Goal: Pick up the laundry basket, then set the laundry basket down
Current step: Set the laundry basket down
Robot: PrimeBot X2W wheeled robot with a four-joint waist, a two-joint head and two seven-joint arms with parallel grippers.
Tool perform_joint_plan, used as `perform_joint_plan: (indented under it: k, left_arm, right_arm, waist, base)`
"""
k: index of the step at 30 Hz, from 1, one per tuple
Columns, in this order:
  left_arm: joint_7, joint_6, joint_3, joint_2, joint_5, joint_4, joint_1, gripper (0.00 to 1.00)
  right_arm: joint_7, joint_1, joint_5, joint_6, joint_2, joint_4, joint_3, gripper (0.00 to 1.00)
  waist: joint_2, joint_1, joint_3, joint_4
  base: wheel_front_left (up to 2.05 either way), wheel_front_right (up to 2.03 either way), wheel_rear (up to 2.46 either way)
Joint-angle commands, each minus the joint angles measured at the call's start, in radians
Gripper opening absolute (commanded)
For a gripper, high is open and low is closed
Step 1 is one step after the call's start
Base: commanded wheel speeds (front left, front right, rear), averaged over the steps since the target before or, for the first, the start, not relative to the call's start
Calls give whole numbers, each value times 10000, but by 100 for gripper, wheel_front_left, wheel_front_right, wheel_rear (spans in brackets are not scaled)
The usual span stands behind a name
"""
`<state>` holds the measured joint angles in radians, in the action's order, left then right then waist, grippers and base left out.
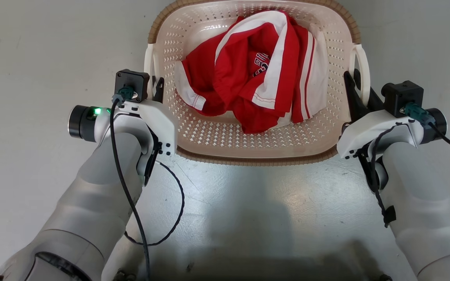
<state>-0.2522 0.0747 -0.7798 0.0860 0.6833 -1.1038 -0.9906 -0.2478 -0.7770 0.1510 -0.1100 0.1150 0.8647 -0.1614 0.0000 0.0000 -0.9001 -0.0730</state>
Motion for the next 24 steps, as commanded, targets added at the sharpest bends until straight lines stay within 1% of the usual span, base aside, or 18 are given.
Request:
perform_joint_plan:
  k: [1, 14, 15, 16, 17, 19, 24]
  left_arm:
    - [-94, -174, 83, -54, -166, 173, 193, 0]
    - [-95, -326, 400, -200, -528, -305, 104, 0]
    - [-95, -321, 472, -212, -483, -357, 110, 9]
    - [-95, -285, 568, -224, -437, -362, 106, 80]
    - [-95, -243, 596, -235, -449, -400, 112, 100]
    - [-95, -212, 621, -264, -406, -626, 175, 100]
    - [-95, -170, 725, -312, -399, -641, 133, 100]
  right_arm:
    - [-139, 470, -170, -207, -532, -235, -376, 0]
    - [-139, 401, -181, -207, -620, -77, -269, 0]
    - [-139, 392, -184, -207, -623, -46, -198, 23]
    - [-139, 383, -213, -207, -625, -16, -72, 50]
    - [-139, 377, -261, -207, -628, 74, 55, 100]
    - [-139, 337, -370, -207, -633, 139, 205, 100]
    - [-139, 364, -572, -207, -642, -120, 551, 100]
  waist:
    - [0, 0, 0, 10]
    - [0, 0, -100, 124]
    - [0, 0, -107, 129]
    - [0, 0, -118, 132]
    - [0, 0, -122, 134]
    - [0, 0, -127, 137]
    - [0, 0, -116, 115]
  base:
    - [0, 0, 0]
    - [0, 0, 0]
    - [0, 0, 0]
    - [0, 0, 0]
    - [0, 0, 0]
    - [0, 0, 0]
    - [0, 0, 0]
